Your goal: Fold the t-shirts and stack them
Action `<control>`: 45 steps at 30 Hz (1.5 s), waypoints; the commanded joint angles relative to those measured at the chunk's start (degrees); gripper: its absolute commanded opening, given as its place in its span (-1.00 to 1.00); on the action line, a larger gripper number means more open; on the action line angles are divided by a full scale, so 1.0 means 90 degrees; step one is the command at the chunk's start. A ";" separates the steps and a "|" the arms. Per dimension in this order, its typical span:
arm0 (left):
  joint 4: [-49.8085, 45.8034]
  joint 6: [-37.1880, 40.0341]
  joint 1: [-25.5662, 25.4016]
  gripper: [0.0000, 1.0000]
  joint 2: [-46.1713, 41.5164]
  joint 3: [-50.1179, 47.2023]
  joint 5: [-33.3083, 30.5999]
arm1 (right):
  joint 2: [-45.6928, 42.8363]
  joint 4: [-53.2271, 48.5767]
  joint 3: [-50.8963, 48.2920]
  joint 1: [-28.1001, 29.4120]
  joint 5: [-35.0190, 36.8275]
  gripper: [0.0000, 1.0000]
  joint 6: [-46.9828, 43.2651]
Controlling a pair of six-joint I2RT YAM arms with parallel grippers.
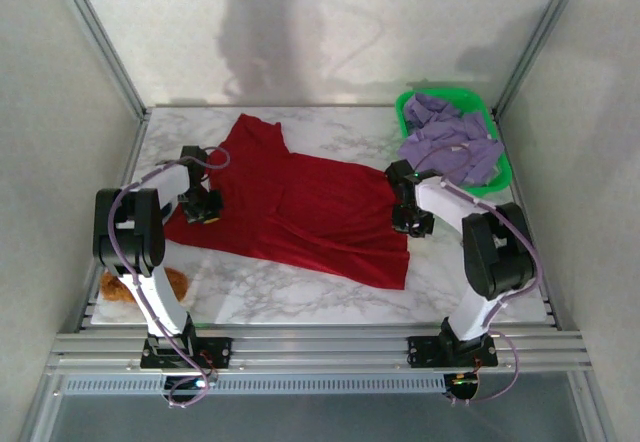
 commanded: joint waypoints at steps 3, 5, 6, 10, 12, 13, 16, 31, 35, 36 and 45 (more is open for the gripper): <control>-0.0084 0.0129 0.0056 -1.00 0.0239 -0.0283 -0.0178 | -0.0613 -0.0444 -0.0196 0.0223 -0.0410 -0.52 0.0384; -0.0071 0.0129 0.0051 -1.00 0.0219 -0.0307 -0.0154 | -0.0732 -0.0310 -0.0410 0.0287 -0.0750 -0.52 0.0574; -0.0064 0.0125 0.0047 -1.00 0.0225 -0.0317 -0.0145 | -0.0763 -0.0234 -0.0494 0.0314 -0.0856 -0.52 0.0647; 0.0004 0.0107 0.0017 -1.00 0.0205 -0.0405 -0.0107 | -0.0666 0.0067 -0.0763 0.0414 -0.0899 -0.48 0.0863; 0.0007 0.0105 -0.0007 -1.00 0.0205 -0.0425 -0.0085 | -0.0590 0.0228 -0.0887 0.0414 -0.0942 -0.48 0.0913; 0.0010 0.0105 -0.0012 -1.00 0.0196 -0.0430 -0.0078 | -0.0544 0.0306 -0.0919 0.0419 -0.0967 -0.48 0.0914; 0.0032 0.0081 -0.0028 -1.00 0.0176 -0.0436 -0.0061 | -0.0429 0.0449 -0.0952 0.0414 -0.0945 -0.46 0.0856; 0.0010 0.0046 -0.0089 -1.00 0.0196 -0.0420 -0.0043 | -0.0410 0.0432 -0.0677 0.0424 -0.0555 -0.47 0.0414; 0.0010 0.0046 -0.0098 -1.00 0.0232 -0.0425 -0.0046 | -0.0270 0.0500 -0.0668 0.0425 -0.0444 -0.48 0.0292; 0.0005 0.0049 -0.0100 -1.00 0.0235 -0.0425 -0.0046 | -0.0248 0.0532 -0.0667 0.0425 -0.0417 -0.49 0.0262; 0.0032 0.0017 -0.0119 -1.00 0.0243 -0.0410 -0.0026 | -0.0180 0.0762 -0.0789 0.0424 -0.0257 -0.76 0.0153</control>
